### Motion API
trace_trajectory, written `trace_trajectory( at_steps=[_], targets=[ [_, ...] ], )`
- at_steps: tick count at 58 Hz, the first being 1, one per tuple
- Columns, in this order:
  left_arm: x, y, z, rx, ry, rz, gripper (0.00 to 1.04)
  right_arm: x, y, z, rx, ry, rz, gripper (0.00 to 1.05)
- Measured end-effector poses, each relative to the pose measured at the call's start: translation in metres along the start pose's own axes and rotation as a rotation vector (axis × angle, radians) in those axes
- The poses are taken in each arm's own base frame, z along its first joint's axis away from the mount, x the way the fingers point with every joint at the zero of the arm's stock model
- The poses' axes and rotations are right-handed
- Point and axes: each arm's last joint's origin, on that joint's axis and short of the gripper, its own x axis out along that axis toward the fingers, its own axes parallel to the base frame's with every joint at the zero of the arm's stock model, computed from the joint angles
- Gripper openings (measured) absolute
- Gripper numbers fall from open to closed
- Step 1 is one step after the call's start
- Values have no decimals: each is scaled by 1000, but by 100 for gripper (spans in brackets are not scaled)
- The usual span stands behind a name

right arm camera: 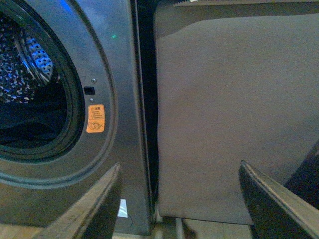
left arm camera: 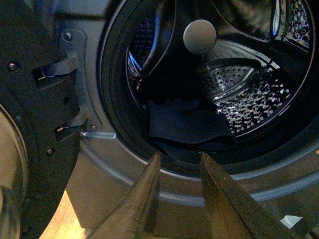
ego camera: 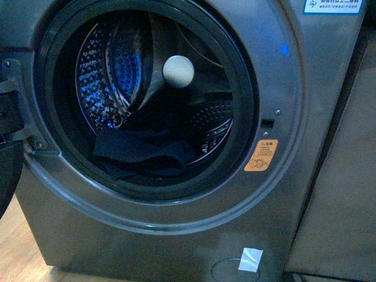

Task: Put clothes into washing machine

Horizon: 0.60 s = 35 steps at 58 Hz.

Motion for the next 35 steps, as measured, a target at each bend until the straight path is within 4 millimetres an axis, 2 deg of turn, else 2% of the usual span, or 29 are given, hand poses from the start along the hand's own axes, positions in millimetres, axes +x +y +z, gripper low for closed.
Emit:
trace_trajectory(
  at_steps=[7,10,14,35],
  targets=[
    [-13,10,-5,0,-6,10,2,0,0,0,0,0,0,92],
    [-17,13,-7,2,-3,12,4,0,0,0,1,0,0,99],
    [-24,17,-10,2,0,8,4,0,0,0,0,0,0,97],
    [-53,38,-25,1,-13,13,4,0,0,0,0,0,0,97]
  ],
)
